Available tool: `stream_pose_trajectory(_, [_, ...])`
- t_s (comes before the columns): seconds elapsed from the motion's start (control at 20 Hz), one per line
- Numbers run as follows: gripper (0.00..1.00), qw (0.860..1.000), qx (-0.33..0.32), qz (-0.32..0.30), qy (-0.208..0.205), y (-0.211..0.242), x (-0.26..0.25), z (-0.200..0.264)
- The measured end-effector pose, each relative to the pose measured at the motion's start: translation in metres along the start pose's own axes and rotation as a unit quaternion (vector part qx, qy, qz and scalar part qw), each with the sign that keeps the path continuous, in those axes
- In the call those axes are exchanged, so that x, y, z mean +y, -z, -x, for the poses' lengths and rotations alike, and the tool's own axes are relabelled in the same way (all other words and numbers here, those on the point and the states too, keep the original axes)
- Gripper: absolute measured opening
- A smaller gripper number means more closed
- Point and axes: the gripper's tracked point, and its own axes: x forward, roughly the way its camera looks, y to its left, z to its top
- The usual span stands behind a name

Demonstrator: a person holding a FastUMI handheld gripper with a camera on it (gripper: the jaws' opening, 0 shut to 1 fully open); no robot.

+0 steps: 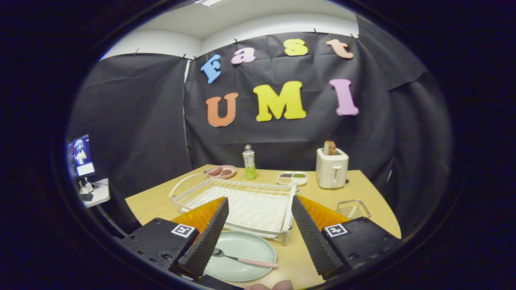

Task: Take the plate from the dish rack, then take the spoon from the basket and place it into the plate.

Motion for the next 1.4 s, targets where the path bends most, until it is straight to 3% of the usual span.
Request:
stream_pose_trajectory(0.25, [1.00,0.996,-0.051,0.015,0.074,-0.011,-0.001,0.040])
stream_pose_trajectory(0.6, [1.00,0.989,-0.092,0.029,0.114,-0.003,0.019,0.050])
stream_pose_trajectory(0.95, [1.00,0.987,-0.092,0.024,0.127,0.003,0.019,0.042])
stream_pose_trajectory(1.4, [1.00,0.991,-0.077,0.018,0.111,0.007,0.021,0.036])
